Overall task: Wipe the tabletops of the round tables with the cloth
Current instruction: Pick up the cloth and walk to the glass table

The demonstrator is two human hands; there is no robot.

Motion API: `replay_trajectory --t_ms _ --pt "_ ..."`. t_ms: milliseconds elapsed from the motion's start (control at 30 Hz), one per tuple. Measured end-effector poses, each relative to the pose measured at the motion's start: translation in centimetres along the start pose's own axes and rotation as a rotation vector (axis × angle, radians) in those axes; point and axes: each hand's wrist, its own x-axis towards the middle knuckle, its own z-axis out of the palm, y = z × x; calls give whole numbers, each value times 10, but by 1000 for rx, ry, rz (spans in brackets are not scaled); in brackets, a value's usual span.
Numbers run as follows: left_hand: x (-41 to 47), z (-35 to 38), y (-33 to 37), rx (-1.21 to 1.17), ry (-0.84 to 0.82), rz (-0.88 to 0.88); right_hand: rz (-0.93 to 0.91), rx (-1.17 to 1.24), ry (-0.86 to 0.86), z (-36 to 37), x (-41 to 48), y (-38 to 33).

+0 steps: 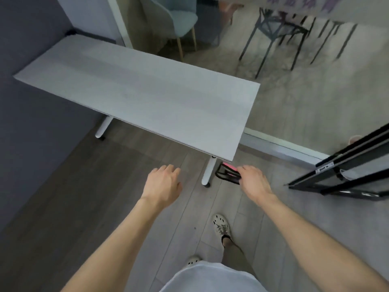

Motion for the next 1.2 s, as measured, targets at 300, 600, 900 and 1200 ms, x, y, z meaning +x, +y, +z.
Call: replay_trajectory --t_ms 300,600,900,1200 --pt "0 -32 151 98 -115 519 480 308 154 -18 -241 44" --pt "-142 -9 491 139 -69 1302 961 486 402 5 -526 138" --pt "-357 31 800 -80 24 1751 1238 514 400 73 -867 204" --pt "-507 28 1033 120 -64 1899 1671 422 207 137 -1112 261"
